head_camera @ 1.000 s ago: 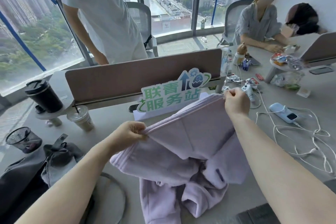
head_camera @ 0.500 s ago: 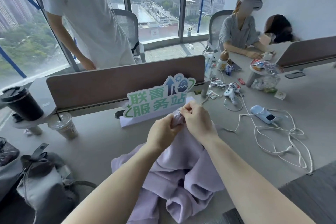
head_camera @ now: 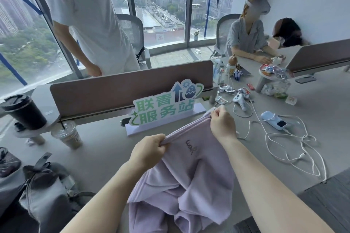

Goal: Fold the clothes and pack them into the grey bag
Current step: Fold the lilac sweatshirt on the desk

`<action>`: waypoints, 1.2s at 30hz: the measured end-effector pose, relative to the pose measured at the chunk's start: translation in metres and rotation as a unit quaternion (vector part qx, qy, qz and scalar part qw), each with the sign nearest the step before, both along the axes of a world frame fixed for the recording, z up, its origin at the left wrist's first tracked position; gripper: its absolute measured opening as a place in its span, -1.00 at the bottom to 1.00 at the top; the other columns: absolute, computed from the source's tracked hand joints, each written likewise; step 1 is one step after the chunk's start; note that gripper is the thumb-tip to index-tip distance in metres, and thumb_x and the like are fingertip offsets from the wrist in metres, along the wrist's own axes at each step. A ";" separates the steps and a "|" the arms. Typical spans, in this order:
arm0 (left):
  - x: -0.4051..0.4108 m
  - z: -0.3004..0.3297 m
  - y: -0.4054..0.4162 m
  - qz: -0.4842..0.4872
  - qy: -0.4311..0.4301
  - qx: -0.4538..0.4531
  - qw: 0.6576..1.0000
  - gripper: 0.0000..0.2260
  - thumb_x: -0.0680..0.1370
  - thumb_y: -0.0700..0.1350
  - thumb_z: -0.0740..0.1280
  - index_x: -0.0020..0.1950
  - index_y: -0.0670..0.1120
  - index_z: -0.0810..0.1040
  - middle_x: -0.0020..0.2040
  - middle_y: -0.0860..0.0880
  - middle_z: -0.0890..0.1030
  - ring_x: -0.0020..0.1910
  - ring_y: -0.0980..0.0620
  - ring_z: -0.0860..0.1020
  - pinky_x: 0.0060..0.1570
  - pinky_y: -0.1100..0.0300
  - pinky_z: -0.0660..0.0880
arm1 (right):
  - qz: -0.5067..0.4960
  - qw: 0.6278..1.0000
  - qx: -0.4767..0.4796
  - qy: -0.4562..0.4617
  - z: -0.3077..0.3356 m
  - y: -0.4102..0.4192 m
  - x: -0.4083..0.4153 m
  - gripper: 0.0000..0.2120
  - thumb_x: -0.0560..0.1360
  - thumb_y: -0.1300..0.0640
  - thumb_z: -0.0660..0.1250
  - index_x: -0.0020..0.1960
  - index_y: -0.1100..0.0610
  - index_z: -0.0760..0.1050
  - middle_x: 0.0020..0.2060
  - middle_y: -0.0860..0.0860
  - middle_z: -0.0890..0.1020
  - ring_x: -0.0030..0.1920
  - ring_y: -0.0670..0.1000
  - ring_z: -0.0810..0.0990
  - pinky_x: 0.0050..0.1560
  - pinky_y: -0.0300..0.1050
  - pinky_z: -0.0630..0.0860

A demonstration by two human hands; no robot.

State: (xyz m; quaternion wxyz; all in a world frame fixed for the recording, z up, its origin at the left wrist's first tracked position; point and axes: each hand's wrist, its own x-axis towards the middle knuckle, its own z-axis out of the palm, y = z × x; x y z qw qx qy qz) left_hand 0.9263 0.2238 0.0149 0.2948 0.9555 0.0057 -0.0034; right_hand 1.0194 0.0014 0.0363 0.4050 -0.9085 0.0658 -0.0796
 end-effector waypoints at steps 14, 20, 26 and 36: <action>0.028 0.020 -0.060 -0.012 -0.084 0.022 0.996 -0.79 0.59 0.02 0.21 -0.14 -0.09 0.40 -0.20 -0.06 0.60 -0.20 -0.17 0.50 -0.27 0.07 0.40 | 0.158 0.984 0.023 -0.083 0.017 0.018 -0.026 -0.83 0.60 0.15 0.23 -0.16 0.11 0.35 -0.34 -0.07 0.50 -0.25 0.03 0.50 -0.23 -0.09 0.33; 0.035 0.020 -0.055 -0.033 -0.066 0.039 0.997 -0.73 0.61 0.02 0.20 -0.22 -0.08 0.30 -0.31 0.00 0.48 -0.27 -0.13 0.41 -0.32 0.10 0.32 | 0.160 0.977 -0.109 -0.091 0.019 0.016 -0.019 -0.84 0.64 0.08 0.15 -0.08 0.13 0.33 -0.25 -0.03 0.47 -0.14 0.17 0.49 -0.17 -0.06 0.25; 0.039 0.025 -0.048 -0.036 -0.072 0.046 0.996 -0.73 0.62 0.03 0.19 -0.21 -0.08 0.32 -0.30 0.01 0.48 -0.27 -0.09 0.42 -0.33 0.12 0.30 | 0.184 0.981 -0.043 -0.037 0.024 0.009 -0.013 -0.81 0.64 0.15 0.15 -0.15 0.12 0.32 -0.26 -0.04 0.45 -0.05 0.12 0.44 0.04 0.02 0.33; 0.046 0.028 -0.060 -0.041 -0.082 0.067 0.994 -0.74 0.60 -0.01 0.19 -0.24 -0.09 0.29 -0.29 0.00 0.46 -0.23 -0.15 0.40 -0.30 0.11 0.28 | 0.062 0.984 -0.159 -0.046 0.016 0.015 -0.003 -0.90 0.62 0.11 0.13 -0.08 0.05 0.30 -0.06 0.13 0.60 0.05 0.20 0.51 0.13 0.05 0.26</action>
